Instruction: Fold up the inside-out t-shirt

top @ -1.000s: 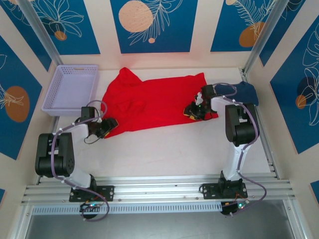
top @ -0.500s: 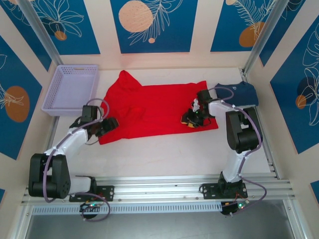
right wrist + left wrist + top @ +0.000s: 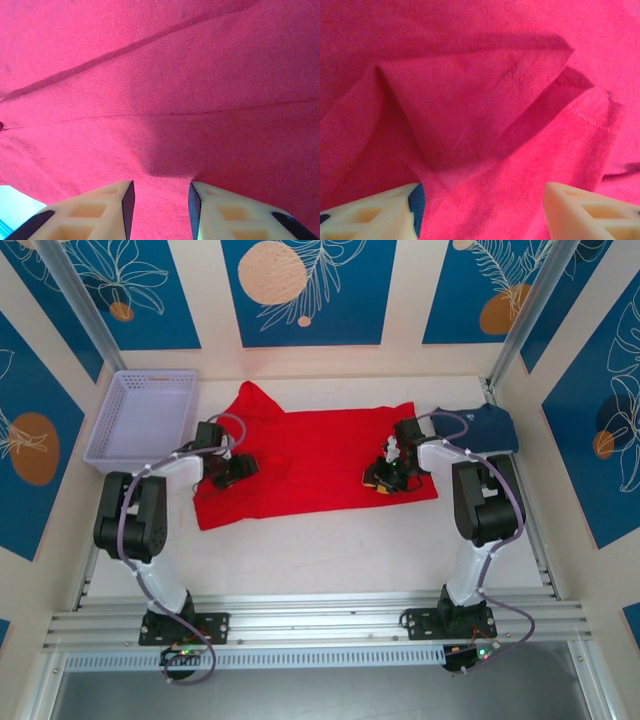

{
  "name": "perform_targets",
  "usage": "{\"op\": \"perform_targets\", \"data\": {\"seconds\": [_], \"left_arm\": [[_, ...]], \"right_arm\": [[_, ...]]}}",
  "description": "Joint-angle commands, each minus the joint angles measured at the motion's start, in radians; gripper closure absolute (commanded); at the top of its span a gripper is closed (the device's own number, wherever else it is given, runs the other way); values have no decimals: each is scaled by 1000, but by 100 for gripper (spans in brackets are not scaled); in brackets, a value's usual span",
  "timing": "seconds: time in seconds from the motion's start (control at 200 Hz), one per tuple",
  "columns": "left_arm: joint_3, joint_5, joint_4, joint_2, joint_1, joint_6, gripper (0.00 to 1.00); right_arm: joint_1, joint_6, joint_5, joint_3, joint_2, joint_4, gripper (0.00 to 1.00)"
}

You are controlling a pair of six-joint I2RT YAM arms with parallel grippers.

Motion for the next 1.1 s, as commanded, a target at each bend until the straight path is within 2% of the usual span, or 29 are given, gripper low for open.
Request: {"op": "perform_targets", "data": {"seconds": [0.0, 0.3, 0.815, 0.955, 1.095], "left_arm": [[74, 25, 5, 46, -4, 26, 36], [223, 19, -35, 154, 0, 39, 36], [383, 37, -41, 229, 71, -51, 36], [313, -23, -62, 135, 83, -38, 35], [68, 11, 28, -67, 66, -58, 35]], "right_arm": [[5, -14, -13, 17, 12, -16, 64], [3, -22, -5, 17, -1, -22, 64], [-1, -34, -3, 31, -9, -35, 64], [-11, -46, -1, 33, -50, -30, 63], [-40, -42, 31, 11, -122, -17, 62]]}}
